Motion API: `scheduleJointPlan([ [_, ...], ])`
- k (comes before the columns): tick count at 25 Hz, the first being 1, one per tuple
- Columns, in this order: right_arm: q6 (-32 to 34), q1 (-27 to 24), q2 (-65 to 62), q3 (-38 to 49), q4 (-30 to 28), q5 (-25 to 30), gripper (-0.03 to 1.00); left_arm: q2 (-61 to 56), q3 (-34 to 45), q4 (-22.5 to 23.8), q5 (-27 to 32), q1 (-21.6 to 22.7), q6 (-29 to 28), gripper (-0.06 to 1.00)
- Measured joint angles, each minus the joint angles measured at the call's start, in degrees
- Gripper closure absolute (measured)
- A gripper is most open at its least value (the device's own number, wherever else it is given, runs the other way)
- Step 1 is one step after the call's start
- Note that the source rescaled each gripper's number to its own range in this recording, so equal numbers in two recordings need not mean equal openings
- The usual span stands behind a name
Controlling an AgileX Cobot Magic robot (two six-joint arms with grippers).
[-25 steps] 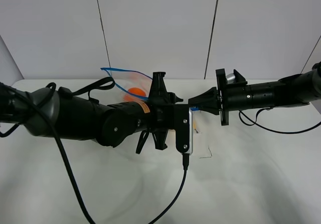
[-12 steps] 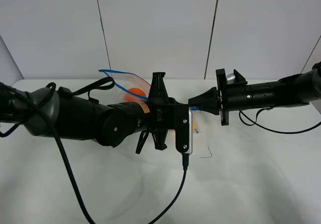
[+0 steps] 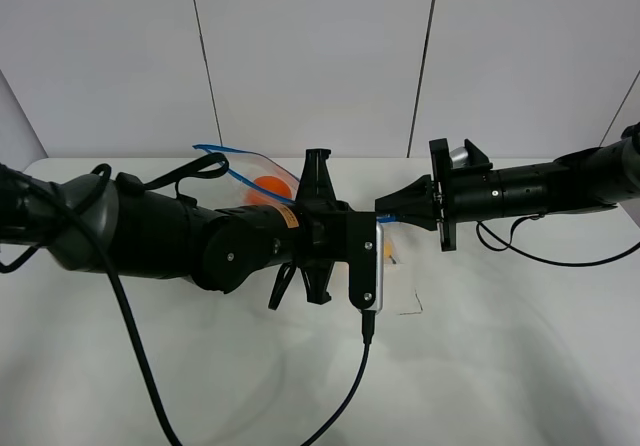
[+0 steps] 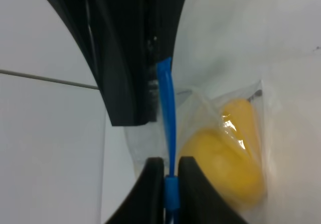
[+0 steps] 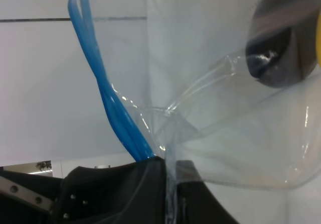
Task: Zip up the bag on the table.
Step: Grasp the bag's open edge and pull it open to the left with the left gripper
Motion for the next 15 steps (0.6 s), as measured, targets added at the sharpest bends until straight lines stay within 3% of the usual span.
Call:
scheduleJointPlan([
  [8, 0.0, 0.2, 0.0, 0.0, 1.2, 1.2, 0.96, -2.9, 0.8, 0.1, 1.7, 2.4, 0.0, 0.94],
  [15, 0.3, 0.4, 0.0, 0.0, 1.3, 0.0, 0.96, -5.3, 2.9, 0.2, 2.9, 8.1, 0.0, 0.94],
])
